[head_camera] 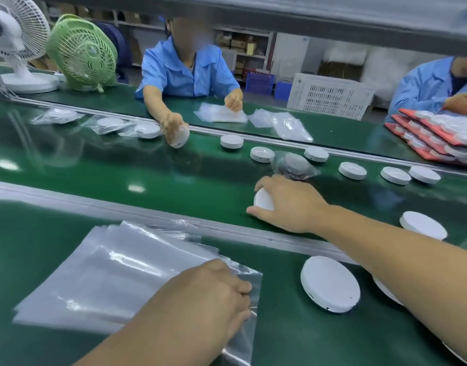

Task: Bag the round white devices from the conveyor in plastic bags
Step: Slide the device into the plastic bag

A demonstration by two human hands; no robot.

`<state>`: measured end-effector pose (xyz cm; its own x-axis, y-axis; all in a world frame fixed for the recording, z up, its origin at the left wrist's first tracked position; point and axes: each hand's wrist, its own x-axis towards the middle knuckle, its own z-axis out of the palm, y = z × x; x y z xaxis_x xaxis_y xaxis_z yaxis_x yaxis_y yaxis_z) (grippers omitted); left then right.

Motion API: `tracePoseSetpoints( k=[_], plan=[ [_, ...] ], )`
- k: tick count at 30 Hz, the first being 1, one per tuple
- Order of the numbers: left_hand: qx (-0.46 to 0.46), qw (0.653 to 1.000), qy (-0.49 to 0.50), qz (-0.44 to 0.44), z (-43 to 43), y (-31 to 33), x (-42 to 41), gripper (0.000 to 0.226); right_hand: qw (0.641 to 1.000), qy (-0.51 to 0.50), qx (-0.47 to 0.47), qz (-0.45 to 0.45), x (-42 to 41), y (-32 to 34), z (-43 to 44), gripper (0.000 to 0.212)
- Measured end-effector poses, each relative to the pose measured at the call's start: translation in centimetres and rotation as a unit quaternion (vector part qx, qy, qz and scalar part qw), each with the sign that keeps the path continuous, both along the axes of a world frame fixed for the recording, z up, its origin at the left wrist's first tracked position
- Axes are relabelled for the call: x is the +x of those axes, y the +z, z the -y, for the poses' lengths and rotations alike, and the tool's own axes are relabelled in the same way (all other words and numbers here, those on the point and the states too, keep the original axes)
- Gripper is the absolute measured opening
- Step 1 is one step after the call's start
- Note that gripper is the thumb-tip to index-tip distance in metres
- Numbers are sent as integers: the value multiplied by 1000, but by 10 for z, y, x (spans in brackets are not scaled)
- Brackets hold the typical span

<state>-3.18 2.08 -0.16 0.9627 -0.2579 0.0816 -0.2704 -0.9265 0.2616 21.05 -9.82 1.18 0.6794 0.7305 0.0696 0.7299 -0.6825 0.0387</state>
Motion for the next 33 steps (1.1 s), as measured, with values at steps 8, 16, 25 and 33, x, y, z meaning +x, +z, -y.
tracePoseSetpoints(
  k=[8, 16, 25, 33],
  plan=[
    [-70, 995, 64, 36, 1, -1, -10, 22, 857, -47, 404, -316, -88, 23, 74, 45],
    [-343, 925, 138, 91, 13, 9, -12, 17, 896, 293, 328, 65, -150, -24, 124, 32],
    [-429, 891, 107, 100, 36, 13, -20, 56, 799, 81, 574, -161, -181, -12, 99, 23],
    [-520, 813, 197, 173, 36, 9, -12, 45, 879, 59, 414, -229, -145, 23, 70, 48]
  ],
)
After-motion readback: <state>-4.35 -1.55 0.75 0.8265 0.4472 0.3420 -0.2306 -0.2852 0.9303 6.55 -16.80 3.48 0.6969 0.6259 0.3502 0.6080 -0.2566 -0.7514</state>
